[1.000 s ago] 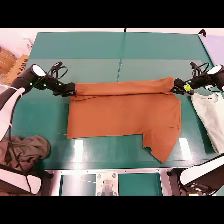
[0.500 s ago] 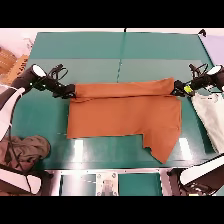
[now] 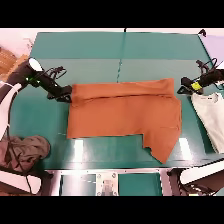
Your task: Fold the shirts.
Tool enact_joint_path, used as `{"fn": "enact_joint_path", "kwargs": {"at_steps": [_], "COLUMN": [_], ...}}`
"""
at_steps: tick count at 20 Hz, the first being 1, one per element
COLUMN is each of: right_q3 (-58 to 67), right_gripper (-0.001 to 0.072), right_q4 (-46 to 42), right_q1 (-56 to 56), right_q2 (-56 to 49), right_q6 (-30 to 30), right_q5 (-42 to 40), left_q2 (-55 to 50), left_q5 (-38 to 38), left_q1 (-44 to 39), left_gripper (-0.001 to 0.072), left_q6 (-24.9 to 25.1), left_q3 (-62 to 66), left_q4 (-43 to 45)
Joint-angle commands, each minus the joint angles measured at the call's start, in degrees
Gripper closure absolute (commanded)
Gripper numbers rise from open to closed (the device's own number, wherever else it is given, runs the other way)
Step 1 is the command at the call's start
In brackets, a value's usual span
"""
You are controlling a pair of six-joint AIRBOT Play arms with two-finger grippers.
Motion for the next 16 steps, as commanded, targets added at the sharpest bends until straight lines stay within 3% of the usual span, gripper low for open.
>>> {"fn": "enact_joint_path", "kwargs": {"at_steps": [1,7,8,9,10,11,12,16], "right_q3": [-3.63,-27.65,-32.04,-36.46,-40.11,-43.54,-46.16,-54.03], "right_gripper": [0.0694,0.0694,0.0693,0.0691,0.0665,0.0586,0.0557,0.0558], "right_q4": [-5.95,-8.09,-8.04,-8.04,-8.04,-7.82,-7.85,-1.03], "right_q1": [-1.62,-11.98,-13.97,-15.65,-16.85,-17.53,-17.57,-17.42], "right_q2": [6.51,27.45,30.73,33.81,36.09,37.94,39.01,39.69], "right_q6": [4.39,9.25,10.27,11.17,11.89,11.98,11.98,11.91], "right_q5": [4.61,0.2,-1.51,-3.17,-5.01,-6.56,-7.8,-13.77], "left_q2": [4.48,28.83,32.41,35.47,38.12,40.06,41.16,41.13], "left_q5": [-6.88,5.68,7.21,8.68,11.41,14.32,16.17,25.51], "left_q1": [0.04,0.02,0.02,0.02,0.02,-0.26,-0.96,-7.61], "left_gripper": [0.0683,0.0681,0.0607,0.0228,0.0025,0.0055,0.0055,0.0055], "left_q6": [-2.29,-8.76,-9.22,-9.51,-10.64,-11.43,-11.3,-15.82], "left_q3": [-1.44,-30.01,-34.75,-38.93,-42.82,-46.34,-49.2,-58.47], "left_q4": [6.56,5.57,4.02,1.6,-1.31,-4.83,-8.11,-14.88]}}
